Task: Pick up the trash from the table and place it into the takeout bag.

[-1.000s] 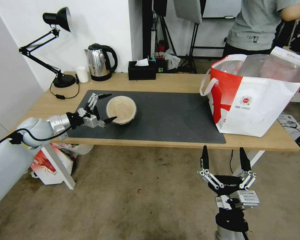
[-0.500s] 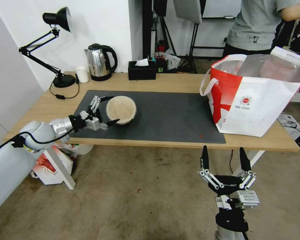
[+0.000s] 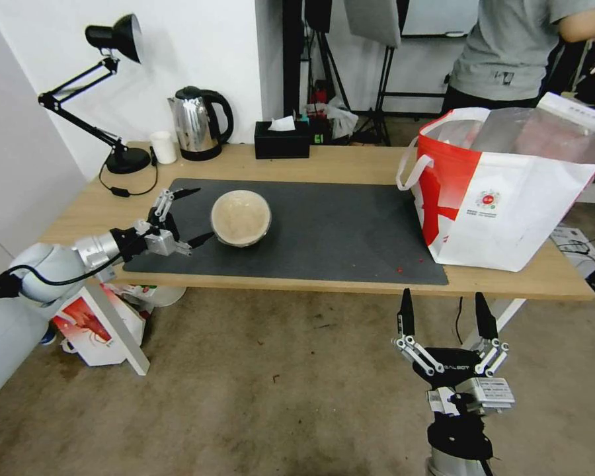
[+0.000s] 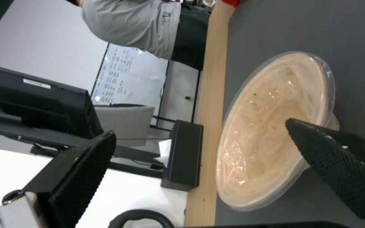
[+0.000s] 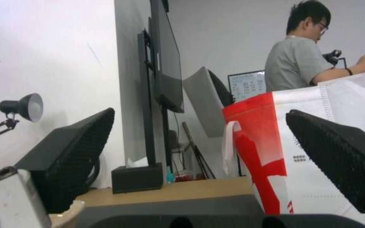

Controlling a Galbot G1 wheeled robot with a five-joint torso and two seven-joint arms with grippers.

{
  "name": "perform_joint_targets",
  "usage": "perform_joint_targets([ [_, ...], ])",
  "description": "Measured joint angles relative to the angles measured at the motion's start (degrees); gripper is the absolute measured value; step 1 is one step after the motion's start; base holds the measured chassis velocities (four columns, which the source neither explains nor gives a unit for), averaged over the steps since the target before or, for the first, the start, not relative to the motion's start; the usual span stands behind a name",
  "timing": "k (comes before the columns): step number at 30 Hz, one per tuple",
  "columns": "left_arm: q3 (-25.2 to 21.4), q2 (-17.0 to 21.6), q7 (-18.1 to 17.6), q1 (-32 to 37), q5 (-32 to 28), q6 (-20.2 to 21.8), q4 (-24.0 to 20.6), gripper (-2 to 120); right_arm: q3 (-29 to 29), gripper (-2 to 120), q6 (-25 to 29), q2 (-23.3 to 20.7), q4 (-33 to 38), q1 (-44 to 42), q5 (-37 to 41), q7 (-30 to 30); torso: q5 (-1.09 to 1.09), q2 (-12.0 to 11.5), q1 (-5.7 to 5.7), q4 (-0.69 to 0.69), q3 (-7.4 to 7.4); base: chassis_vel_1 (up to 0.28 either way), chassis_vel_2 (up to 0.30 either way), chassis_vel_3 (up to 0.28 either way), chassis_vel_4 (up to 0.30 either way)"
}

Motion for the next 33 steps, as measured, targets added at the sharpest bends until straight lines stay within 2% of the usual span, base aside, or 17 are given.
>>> perform_joint_targets([
  [11,2.7,-1.3,0.1,-1.6,1.2,-0.1,1.2,100,0.0,100,0.0,0.0,0.0,0.0,0.0,0.0,-0.01,0.0,0.01,0.00,0.00,0.000,0.000,0.000,0.000],
  [25,3.8,-2.3,0.3,-1.0,3.1,-0.3,1.4,100,0.0,100,0.0,0.0,0.0,0.0,0.0,0.0,0.00,0.0,0.01,0.01,0.00,0.000,0.000,0.000,0.000],
  [33,6.2,-2.8,0.3,-2.3,3.7,-0.3,2.1,100,0.0,100,0.0,0.0,0.0,0.0,0.0,0.0,0.00,0.0,0.01,0.00,0.00,0.000,0.000,0.000,0.000],
])
